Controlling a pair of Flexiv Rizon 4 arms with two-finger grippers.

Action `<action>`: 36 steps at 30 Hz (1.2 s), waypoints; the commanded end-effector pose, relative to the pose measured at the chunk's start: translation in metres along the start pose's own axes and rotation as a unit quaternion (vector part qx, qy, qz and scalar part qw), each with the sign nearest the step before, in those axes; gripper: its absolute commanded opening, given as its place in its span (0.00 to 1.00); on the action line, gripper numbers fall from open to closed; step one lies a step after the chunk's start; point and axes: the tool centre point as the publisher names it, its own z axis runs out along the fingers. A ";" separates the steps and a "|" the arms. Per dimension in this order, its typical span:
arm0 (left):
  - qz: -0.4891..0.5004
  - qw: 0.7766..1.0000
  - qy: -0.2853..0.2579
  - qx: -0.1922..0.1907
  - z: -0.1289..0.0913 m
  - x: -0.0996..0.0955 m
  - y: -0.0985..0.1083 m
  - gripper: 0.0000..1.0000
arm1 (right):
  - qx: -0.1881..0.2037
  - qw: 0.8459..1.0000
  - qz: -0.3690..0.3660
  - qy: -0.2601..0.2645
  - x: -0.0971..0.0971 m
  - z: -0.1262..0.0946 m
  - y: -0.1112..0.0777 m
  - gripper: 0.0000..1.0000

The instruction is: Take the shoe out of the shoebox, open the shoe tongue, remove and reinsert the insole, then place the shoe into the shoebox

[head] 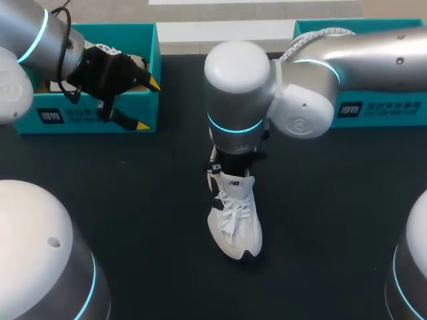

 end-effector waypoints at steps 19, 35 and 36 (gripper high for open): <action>0.000 1.000 0.000 -0.001 -0.001 0.001 0.000 1.00 | -0.048 0.998 -0.022 -0.044 -0.008 0.010 0.032 0.00; 0.000 1.000 0.000 -0.001 -0.001 0.001 0.000 1.00 | -0.030 0.998 -0.053 -0.015 0.004 0.056 0.053 0.00; 0.000 1.000 0.000 -0.001 -0.001 0.001 0.000 1.00 | -0.028 0.998 -0.057 -0.015 0.006 0.054 0.053 0.00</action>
